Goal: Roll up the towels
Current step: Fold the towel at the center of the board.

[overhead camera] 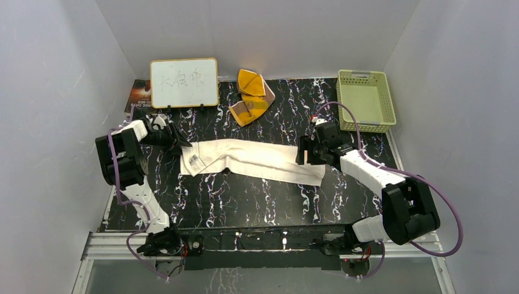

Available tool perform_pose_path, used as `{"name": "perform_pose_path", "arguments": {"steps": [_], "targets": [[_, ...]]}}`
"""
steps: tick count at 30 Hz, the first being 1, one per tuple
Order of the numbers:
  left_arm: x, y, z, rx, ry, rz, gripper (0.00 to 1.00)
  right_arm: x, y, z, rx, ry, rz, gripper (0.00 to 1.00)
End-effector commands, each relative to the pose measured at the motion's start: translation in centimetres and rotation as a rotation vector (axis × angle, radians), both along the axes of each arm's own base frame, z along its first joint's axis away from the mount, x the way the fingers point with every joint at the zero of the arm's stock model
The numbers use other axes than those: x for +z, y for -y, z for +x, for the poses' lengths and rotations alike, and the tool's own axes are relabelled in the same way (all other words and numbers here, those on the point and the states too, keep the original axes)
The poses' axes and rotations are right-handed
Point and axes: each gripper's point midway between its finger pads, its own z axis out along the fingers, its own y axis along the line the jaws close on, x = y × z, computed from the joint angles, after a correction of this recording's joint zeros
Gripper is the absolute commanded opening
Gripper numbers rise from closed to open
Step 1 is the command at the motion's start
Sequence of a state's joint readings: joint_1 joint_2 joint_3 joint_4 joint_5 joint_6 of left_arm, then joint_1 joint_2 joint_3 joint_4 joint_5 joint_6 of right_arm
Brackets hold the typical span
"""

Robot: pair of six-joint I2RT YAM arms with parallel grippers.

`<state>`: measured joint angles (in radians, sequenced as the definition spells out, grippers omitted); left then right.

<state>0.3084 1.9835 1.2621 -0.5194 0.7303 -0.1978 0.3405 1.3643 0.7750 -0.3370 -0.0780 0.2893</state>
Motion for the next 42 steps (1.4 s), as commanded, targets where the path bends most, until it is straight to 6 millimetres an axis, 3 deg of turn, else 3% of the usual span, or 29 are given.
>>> {"name": "perform_pose_path", "arguments": {"steps": [1, 4, 8, 10, 14, 20, 25, 31, 42], "targets": [[-0.3, -2.4, -1.6, 0.090, -0.051, 0.132, 0.49, 1.9, -0.8, 1.8, 0.014, 0.084, 0.020, 0.70], [1.3, -3.5, -1.4, 0.145, -0.012, 0.199, 0.49, 2.4, -1.0, 2.1, 0.021, 0.101, 0.022, 0.70], [6.0, -3.0, -0.6, 0.211, 0.127, 0.192, 0.50, 3.2, -2.3, 2.4, 0.062, 0.131, -0.038, 0.70], [7.5, -2.7, -1.5, 0.234, 0.162, 0.203, 0.50, 3.3, -3.1, 2.5, 0.082, 0.133, -0.054, 0.70], [8.2, -2.6, -5.2, 0.301, 0.133, 0.261, 0.53, 3.0, -4.4, 2.3, 0.110, 0.128, -0.050, 0.70], [5.2, 0.4, -11.9, 0.412, -0.014, 0.182, 0.52, 2.5, -4.8, 1.9, 0.128, 0.113, -0.056, 0.70], [3.1, 1.9, -14.4, 0.474, -0.063, 0.142, 0.55, 2.4, -5.3, 1.7, 0.141, 0.108, -0.056, 0.70], [1.9, 2.2, -14.6, 0.476, -0.089, 0.157, 0.56, 2.1, -5.4, 1.3, 0.142, 0.096, -0.060, 0.70], [0.4, 0.6, -13.9, 0.565, -0.082, 0.231, 0.52, 1.9, -5.4, 1.1, 0.141, 0.086, -0.069, 0.70]]}}
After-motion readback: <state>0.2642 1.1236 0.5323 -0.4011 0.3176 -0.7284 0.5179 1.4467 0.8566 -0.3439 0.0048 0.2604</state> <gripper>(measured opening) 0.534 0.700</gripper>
